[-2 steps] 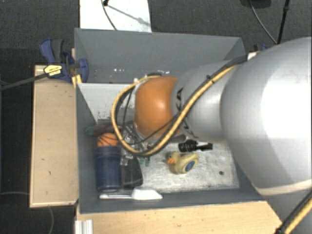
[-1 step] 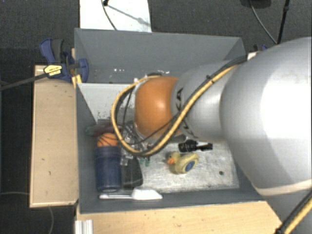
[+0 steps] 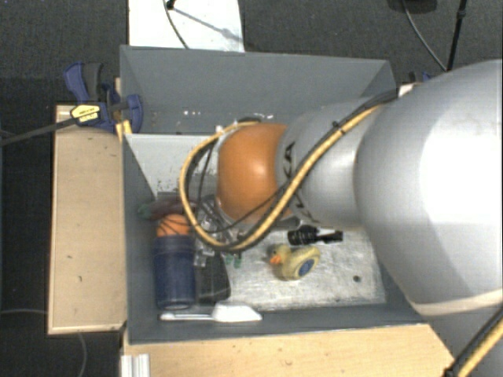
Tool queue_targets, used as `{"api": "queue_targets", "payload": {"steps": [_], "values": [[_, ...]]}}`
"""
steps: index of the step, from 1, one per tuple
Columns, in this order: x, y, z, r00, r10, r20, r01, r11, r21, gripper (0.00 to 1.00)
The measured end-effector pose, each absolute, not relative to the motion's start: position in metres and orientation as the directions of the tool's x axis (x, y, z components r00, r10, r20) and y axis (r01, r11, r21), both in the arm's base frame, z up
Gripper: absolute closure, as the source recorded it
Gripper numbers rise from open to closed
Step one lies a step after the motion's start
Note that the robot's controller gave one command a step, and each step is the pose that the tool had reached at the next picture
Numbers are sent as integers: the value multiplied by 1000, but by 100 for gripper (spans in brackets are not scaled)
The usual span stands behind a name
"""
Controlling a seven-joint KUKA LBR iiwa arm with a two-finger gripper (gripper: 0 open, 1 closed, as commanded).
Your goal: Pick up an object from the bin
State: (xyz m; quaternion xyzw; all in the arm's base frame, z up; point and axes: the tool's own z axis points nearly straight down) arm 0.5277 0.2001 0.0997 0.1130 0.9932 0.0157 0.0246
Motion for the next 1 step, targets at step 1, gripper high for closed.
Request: {"api": "queue_targets", "payload": {"steps": [1], "values": [[528, 200, 100, -973, 227, -45, 225, 974, 37, 100]]}}
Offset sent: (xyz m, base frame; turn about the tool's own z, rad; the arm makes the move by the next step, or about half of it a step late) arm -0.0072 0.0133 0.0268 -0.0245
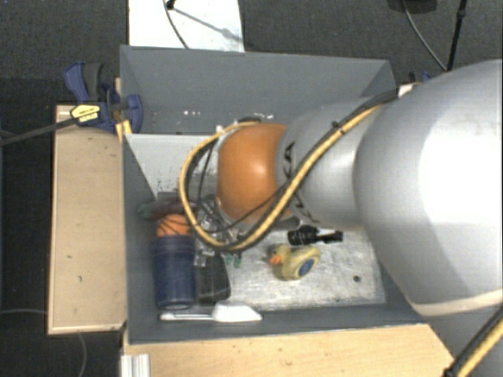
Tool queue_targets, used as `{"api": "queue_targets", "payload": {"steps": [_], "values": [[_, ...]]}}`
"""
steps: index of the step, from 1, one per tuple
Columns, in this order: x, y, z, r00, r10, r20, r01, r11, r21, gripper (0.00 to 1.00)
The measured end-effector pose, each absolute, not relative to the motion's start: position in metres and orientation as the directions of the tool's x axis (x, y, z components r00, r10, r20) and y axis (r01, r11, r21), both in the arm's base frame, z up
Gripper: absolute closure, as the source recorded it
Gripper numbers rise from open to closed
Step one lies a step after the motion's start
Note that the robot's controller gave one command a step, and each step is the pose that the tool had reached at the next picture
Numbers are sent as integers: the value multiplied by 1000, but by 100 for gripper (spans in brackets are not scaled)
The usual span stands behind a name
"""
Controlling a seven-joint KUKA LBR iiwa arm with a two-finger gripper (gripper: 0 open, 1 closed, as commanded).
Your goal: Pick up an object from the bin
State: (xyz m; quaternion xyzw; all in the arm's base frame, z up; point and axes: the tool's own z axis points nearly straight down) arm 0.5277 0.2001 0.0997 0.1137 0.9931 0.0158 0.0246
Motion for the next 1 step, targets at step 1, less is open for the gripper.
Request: {"api": "queue_targets", "payload": {"steps": [1], "values": [[528, 200, 100, -973, 227, -45, 226, 973, 37, 100]]}}
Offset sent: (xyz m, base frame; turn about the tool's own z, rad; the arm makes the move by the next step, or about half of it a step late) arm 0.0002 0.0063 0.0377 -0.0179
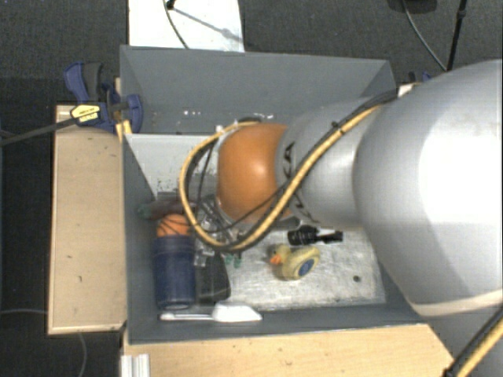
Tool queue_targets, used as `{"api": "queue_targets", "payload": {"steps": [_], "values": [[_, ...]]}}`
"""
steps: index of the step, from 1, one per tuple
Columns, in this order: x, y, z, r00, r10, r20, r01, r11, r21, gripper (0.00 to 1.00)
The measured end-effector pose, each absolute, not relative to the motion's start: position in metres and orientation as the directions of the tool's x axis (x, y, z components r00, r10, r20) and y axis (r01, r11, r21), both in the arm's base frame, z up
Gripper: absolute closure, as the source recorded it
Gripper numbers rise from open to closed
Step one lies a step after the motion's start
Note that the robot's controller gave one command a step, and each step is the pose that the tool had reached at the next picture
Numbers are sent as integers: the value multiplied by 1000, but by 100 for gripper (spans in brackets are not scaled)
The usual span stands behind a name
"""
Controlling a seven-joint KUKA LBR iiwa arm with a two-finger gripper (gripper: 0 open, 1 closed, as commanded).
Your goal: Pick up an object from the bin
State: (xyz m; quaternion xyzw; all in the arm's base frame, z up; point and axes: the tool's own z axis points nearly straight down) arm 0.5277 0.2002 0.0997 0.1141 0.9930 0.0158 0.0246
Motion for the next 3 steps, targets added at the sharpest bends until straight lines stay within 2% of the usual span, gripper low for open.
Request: {"api": "queue_targets", "payload": {"steps": [3], "values": [[528, 200, 100, -972, 230, -45, 228, 973, 37, 100]]}}
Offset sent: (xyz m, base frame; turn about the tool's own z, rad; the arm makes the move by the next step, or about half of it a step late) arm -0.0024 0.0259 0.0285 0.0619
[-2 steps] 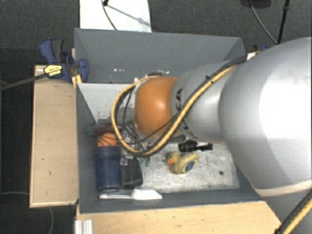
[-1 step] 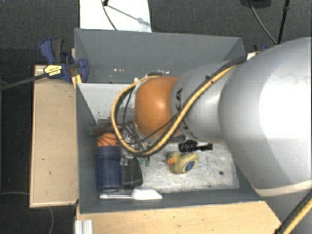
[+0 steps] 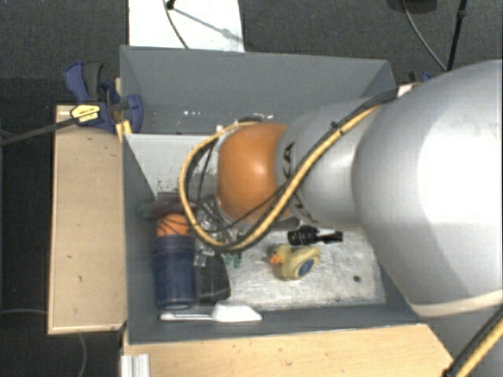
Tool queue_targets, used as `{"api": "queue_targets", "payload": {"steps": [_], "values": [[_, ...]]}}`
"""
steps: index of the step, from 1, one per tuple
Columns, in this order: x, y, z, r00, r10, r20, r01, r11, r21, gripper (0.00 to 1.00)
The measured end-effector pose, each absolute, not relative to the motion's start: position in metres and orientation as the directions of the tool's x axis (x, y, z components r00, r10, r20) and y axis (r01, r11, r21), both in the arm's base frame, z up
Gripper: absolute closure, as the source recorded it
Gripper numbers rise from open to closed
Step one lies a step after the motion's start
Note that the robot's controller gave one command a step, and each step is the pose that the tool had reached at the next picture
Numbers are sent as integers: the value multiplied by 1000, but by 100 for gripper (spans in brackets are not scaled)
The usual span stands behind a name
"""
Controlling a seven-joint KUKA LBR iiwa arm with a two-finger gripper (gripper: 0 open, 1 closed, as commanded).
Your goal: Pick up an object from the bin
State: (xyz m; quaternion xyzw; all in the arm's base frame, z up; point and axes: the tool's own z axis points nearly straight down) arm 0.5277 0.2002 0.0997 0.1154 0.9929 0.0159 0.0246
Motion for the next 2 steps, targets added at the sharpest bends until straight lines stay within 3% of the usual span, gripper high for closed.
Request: {"api": "queue_targets", "payload": {"steps": [2], "values": [[528, 200, 100, -972, 232, -45, 230, 972, 37, 100]]}}
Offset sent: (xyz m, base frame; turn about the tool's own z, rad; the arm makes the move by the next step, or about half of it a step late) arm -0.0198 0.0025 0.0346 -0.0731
